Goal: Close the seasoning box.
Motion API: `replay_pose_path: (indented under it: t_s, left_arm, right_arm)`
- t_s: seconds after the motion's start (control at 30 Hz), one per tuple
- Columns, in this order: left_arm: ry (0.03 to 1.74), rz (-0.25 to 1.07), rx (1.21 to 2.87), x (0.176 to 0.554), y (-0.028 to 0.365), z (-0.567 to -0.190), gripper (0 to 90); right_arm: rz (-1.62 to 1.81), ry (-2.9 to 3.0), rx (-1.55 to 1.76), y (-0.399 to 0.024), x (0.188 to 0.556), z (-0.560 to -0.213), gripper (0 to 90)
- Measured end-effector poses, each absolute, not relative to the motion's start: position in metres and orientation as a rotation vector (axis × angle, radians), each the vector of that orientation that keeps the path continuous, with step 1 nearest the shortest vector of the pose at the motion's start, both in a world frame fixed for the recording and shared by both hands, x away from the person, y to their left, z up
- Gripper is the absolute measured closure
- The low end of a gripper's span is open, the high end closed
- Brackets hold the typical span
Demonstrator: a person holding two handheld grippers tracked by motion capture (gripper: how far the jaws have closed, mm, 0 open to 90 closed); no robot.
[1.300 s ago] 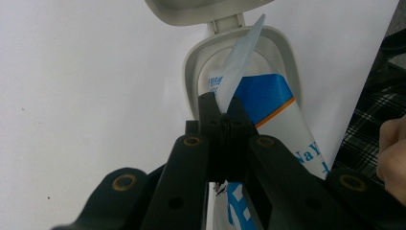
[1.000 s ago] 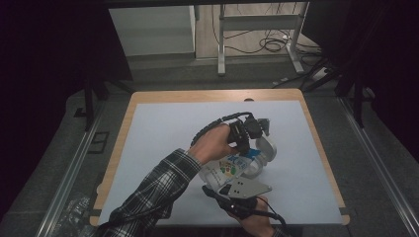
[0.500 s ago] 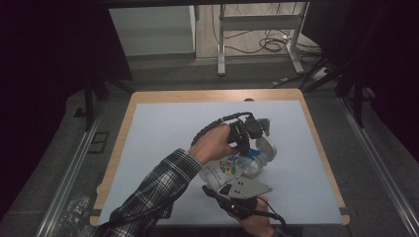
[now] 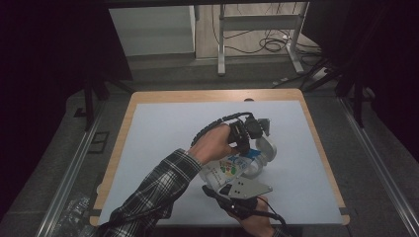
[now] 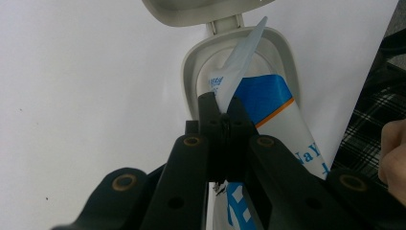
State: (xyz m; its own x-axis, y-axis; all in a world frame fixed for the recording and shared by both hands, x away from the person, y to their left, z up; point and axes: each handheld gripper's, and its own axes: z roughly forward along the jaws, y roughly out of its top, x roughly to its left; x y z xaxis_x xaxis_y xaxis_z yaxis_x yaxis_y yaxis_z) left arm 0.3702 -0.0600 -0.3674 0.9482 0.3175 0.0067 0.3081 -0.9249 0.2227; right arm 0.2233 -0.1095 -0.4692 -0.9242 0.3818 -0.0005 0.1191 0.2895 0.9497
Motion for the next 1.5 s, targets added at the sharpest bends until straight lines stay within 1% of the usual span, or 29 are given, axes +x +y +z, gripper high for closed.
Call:
replay_pose_path:
  t_s: [1.5]
  left_arm:
    - [0.469, 0.051, 2.9, 0.3709, -0.0617, -0.3668, 89.4]
  right_arm:
    - [1.694, 2.325, 0.452, -0.1089, 0.2218, -0.4676, 89.1]
